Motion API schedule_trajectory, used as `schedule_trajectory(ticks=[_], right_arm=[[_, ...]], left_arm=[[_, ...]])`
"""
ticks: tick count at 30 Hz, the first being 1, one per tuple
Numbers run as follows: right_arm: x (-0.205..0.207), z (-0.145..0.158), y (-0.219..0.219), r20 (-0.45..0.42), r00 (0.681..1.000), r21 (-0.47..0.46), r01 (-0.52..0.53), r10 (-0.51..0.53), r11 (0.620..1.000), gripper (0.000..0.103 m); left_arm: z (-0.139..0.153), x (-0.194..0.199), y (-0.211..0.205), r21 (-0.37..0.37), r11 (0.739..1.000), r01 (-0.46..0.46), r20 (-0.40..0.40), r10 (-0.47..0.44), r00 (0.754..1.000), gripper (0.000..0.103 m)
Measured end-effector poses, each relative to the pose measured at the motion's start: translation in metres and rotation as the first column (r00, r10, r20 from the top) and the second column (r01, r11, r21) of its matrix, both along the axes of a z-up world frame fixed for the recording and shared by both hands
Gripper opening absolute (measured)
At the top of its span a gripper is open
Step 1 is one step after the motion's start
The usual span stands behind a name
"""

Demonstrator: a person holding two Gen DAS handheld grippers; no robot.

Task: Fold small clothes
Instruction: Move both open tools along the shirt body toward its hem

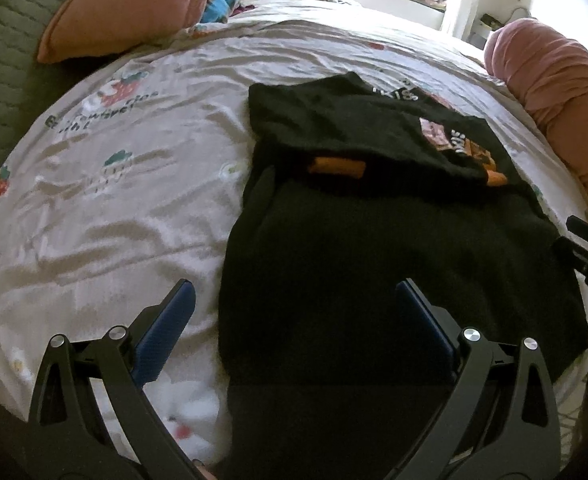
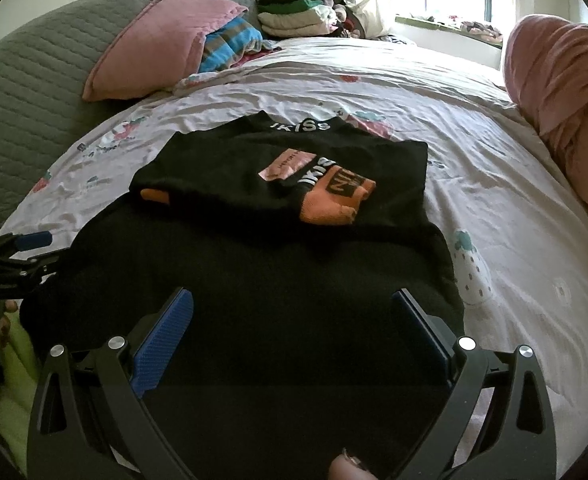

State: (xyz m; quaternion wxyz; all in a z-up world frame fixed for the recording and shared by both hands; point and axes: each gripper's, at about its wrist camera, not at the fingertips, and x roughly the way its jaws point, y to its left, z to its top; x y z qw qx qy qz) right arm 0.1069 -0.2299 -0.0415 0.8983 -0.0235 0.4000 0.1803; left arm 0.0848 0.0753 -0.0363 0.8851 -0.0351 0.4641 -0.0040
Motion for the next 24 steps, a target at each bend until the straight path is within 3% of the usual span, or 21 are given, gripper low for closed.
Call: schedule_trajectory(ticks=[14, 24], right_arm=[[-0.01, -0.001, -0.017, -0.005, 1.0, -0.02, 0.022, -0.022, 1.0, 0.098], [-0.018, -0.004, -0.025, -0.013, 1.0, -0.03, 0.027, -0.027, 0.999, 0.098]], left_arm=[[-0.008, -0.027, 0.012, -0.052, 0.999, -0.013, -0.05, 0.011, 0.999, 0.094], [-0.019, -0.05, 0.022, -0.176, 0.984, -0.003, -0.099, -0.014, 0.995, 0.093]])
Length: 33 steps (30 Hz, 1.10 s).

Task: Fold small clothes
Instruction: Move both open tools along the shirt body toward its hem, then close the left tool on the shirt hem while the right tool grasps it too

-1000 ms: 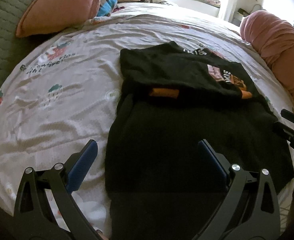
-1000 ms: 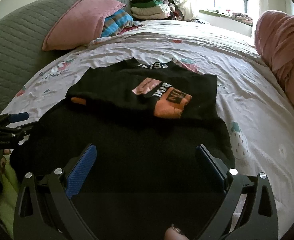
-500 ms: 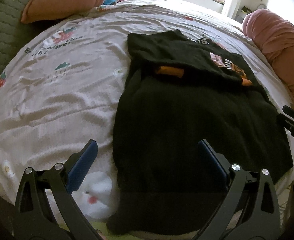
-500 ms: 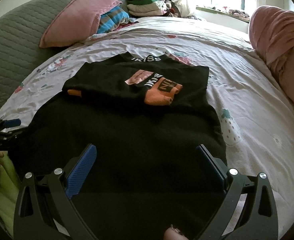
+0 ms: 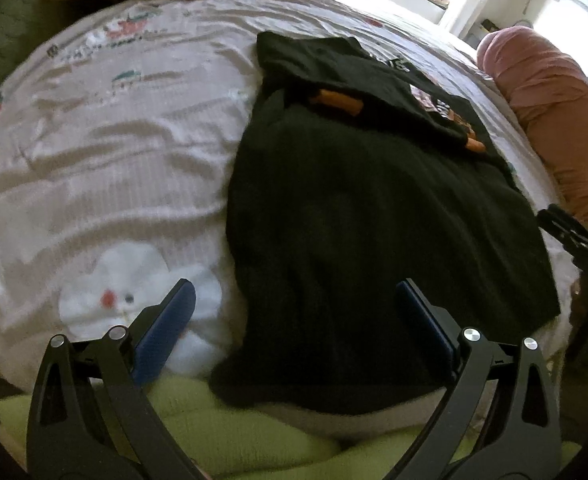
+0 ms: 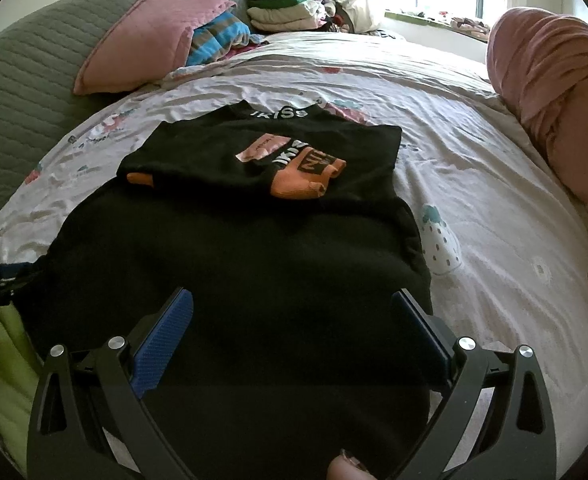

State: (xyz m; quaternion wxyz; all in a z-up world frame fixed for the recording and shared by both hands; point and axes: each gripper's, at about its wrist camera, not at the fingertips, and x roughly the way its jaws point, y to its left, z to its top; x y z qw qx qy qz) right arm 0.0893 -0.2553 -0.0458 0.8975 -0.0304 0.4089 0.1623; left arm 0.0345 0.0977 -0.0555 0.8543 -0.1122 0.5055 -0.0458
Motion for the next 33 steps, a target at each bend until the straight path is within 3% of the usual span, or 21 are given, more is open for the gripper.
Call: schedule_trajectory(ticks=[5, 9, 11, 13, 14, 21, 24, 30, 33], right_arm=[[-0.004, -0.002, -0.002, -0.001, 1.0, -0.006, 0.003, -0.003, 1.0, 0.098], [-0.008, -0.002, -0.005, 0.0, 1.0, -0.01, 0.001, -0.001, 1.0, 0.098], [-0.01, -0.002, -0.007, -0.001, 1.0, -0.013, 0.004, -0.004, 1.0, 0.098], [-0.012, -0.003, -0.012, -0.006, 1.0, -0.015, 0.01, -0.01, 1.0, 0.098], [-0.012, -0.004, -0.013, -0.007, 1.0, -0.017, 0.013, -0.013, 1.0, 0.098], [-0.019, -0.007, -0.027, -0.021, 0.999, -0.029, 0.029, -0.029, 0.999, 0.098], [-0.024, -0.01, -0.035, -0.047, 0.999, -0.024, 0.017, -0.018, 1.0, 0.098], [-0.037, -0.021, -0.06, -0.153, 0.988, 0.043, -0.025, 0.031, 0.999, 0.098], [-0.043, -0.028, -0.071, -0.211, 0.977, 0.078, -0.024, 0.04, 0.997, 0.097]], left_arm=[[-0.002, -0.007, 0.007, -0.043, 0.999, 0.0, -0.002, 0.0, 1.0, 0.093], [-0.003, -0.009, 0.012, -0.067, 0.998, -0.004, -0.003, 0.004, 1.0, 0.085], [-0.002, -0.01, 0.012, -0.071, 0.997, -0.001, -0.002, 0.001, 1.0, 0.077], [-0.001, -0.012, 0.011, -0.085, 0.996, 0.008, 0.005, -0.008, 1.0, 0.057], [0.0, -0.013, 0.011, -0.09, 0.996, 0.014, 0.008, -0.013, 1.0, 0.054], [-0.006, -0.005, 0.008, -0.12, 0.992, 0.036, -0.026, -0.04, 0.999, 0.053], [-0.008, -0.001, 0.006, -0.142, 0.989, 0.042, -0.032, -0.047, 0.998, 0.05], [-0.008, -0.003, 0.014, -0.166, 0.986, 0.014, -0.02, -0.017, 1.0, 0.023], [-0.007, -0.003, 0.019, -0.193, 0.981, 0.005, -0.017, -0.008, 1.0, 0.018]])
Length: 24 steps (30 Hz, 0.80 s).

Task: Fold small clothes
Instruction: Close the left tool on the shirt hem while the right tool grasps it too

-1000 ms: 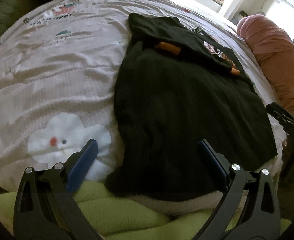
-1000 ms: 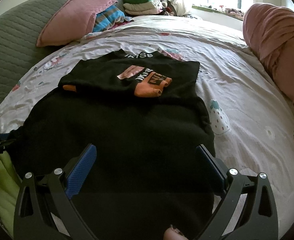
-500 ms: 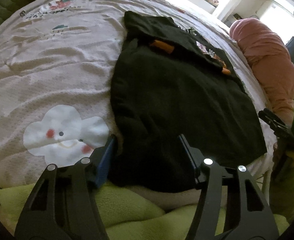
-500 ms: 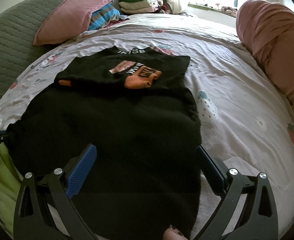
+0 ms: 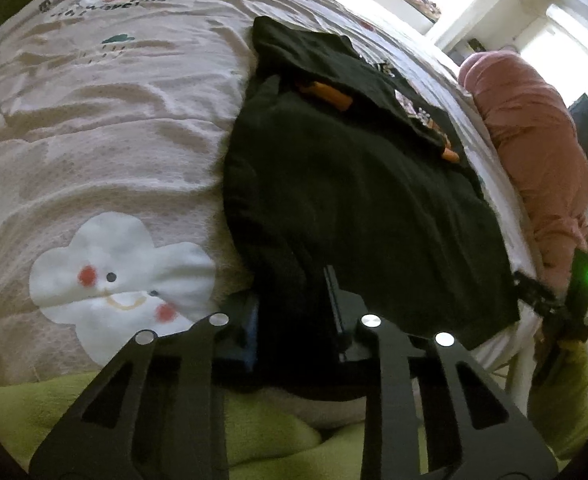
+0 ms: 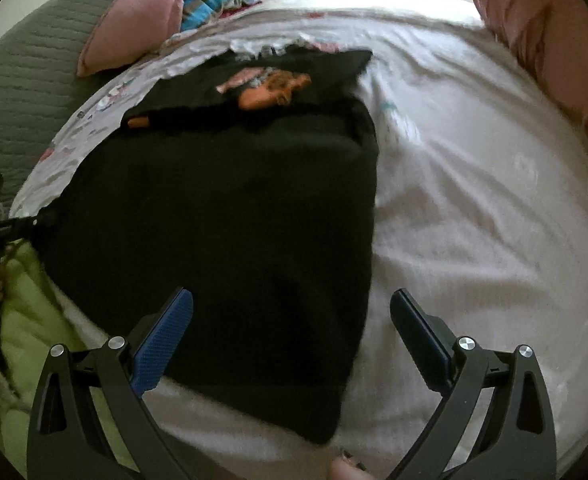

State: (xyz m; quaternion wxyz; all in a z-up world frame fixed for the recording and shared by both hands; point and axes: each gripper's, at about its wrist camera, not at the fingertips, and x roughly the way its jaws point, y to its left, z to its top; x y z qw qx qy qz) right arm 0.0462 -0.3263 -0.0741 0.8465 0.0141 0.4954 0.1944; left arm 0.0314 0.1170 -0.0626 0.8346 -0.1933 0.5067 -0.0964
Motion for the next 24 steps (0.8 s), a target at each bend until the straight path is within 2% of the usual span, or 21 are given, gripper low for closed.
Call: schedule_trajectory(ticks=[3, 9, 11, 12, 15, 18, 19, 21, 24], right_arm=[[-0.007, -0.005, -0.007, -0.039, 0.999, 0.032, -0.025, 0.026, 0.999, 0.078], [-0.017, -0.014, -0.016, -0.07, 0.996, 0.036, -0.049, 0.051, 0.998, 0.062], [-0.018, -0.014, -0.018, -0.07, 0.996, 0.047, -0.046, 0.049, 0.998, 0.047], [-0.018, -0.014, -0.018, -0.071, 0.996, 0.055, -0.053, 0.057, 0.997, 0.036], [-0.018, -0.013, -0.017, -0.077, 0.994, 0.087, -0.075, 0.082, 0.993, 0.012], [-0.015, -0.006, -0.015, -0.056, 0.993, 0.12, -0.098, 0.105, 0.988, 0.008], [-0.014, -0.001, -0.016, -0.039, 0.993, 0.158, -0.102, 0.109, 0.982, 0.008], [-0.014, 0.012, -0.017, 0.011, 0.993, 0.216, -0.116, 0.116, 0.97, 0.008], [-0.009, 0.033, -0.018, 0.096, 0.989, 0.245, -0.134, 0.113, 0.96, 0.008]], left_arm=[[-0.001, 0.001, -0.001, 0.008, 1.0, 0.004, -0.003, -0.004, 1.0, 0.018], [-0.003, 0.001, -0.001, 0.012, 1.0, 0.004, -0.008, -0.004, 1.0, 0.018], [-0.004, 0.002, -0.001, 0.014, 1.0, 0.003, -0.01, -0.003, 1.0, 0.017], [-0.004, 0.002, 0.0, 0.015, 1.0, 0.004, -0.011, -0.004, 1.0, 0.016], [-0.004, 0.002, 0.0, 0.017, 1.0, 0.0, -0.008, 0.0, 1.0, 0.011], [0.002, 0.001, 0.002, 0.013, 1.0, 0.004, 0.012, -0.004, 1.0, 0.007], [0.006, 0.001, 0.001, 0.014, 1.0, 0.009, 0.021, -0.009, 1.0, 0.007], [0.014, 0.0, 0.003, 0.003, 1.0, 0.012, 0.047, -0.012, 0.999, 0.006], [0.027, 0.003, 0.009, -0.038, 0.999, 0.011, 0.08, -0.008, 0.997, 0.006]])
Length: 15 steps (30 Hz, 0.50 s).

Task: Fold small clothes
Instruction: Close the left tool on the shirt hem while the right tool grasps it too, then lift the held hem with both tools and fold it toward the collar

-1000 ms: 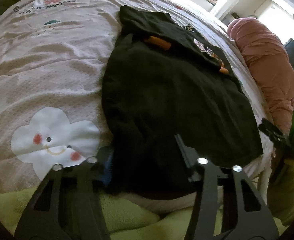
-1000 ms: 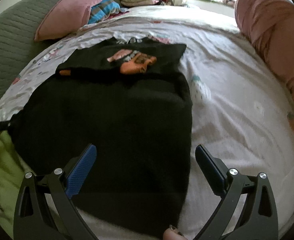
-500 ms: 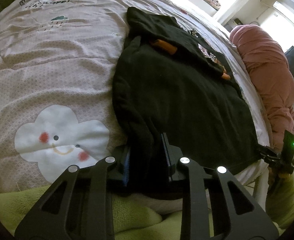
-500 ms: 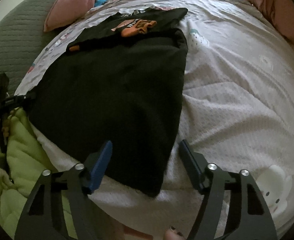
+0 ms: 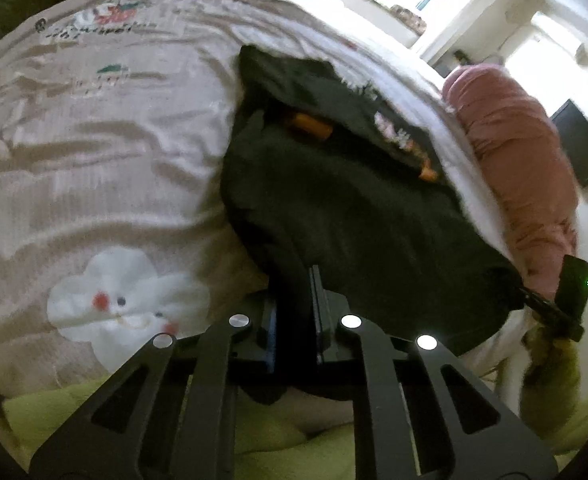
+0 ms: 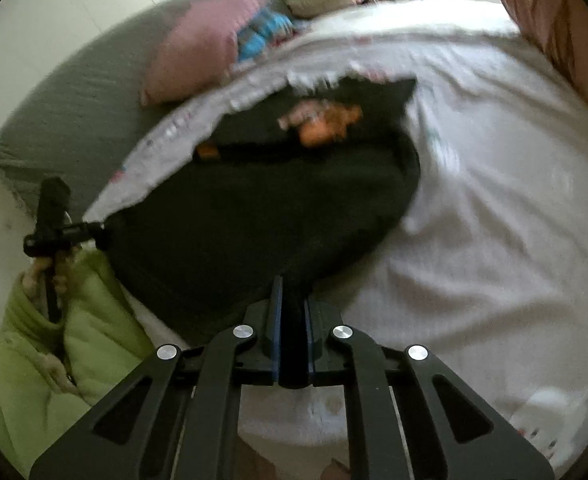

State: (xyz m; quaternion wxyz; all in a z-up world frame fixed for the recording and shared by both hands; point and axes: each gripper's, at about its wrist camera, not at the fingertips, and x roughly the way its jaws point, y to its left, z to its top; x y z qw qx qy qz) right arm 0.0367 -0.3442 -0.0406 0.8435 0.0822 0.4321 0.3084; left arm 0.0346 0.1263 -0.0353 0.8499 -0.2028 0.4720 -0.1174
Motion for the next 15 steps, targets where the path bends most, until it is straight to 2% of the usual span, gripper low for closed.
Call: schedule_trajectory(ticks=[8, 11, 15], right_arm=[[0.023, 0.04, -0.013, 0.134, 0.987, 0.082, 0.073, -0.083, 0.994, 0.007], [0.03, 0.048, -0.02, 0.164, 0.979, 0.112, 0.1, -0.118, 0.989, 0.007], [0.038, 0.057, -0.024, 0.187, 0.969, 0.139, 0.138, -0.163, 0.981, 0.007]], left_arm=[[0.03, 0.016, 0.022, -0.047, 0.997, -0.055, 0.062, 0.058, 0.996, 0.006], [0.038, 0.027, 0.026, -0.07, 0.996, -0.063, 0.076, 0.069, 0.995, 0.006], [0.047, 0.041, 0.025, -0.064, 0.995, -0.072, 0.096, 0.078, 0.992, 0.006]])
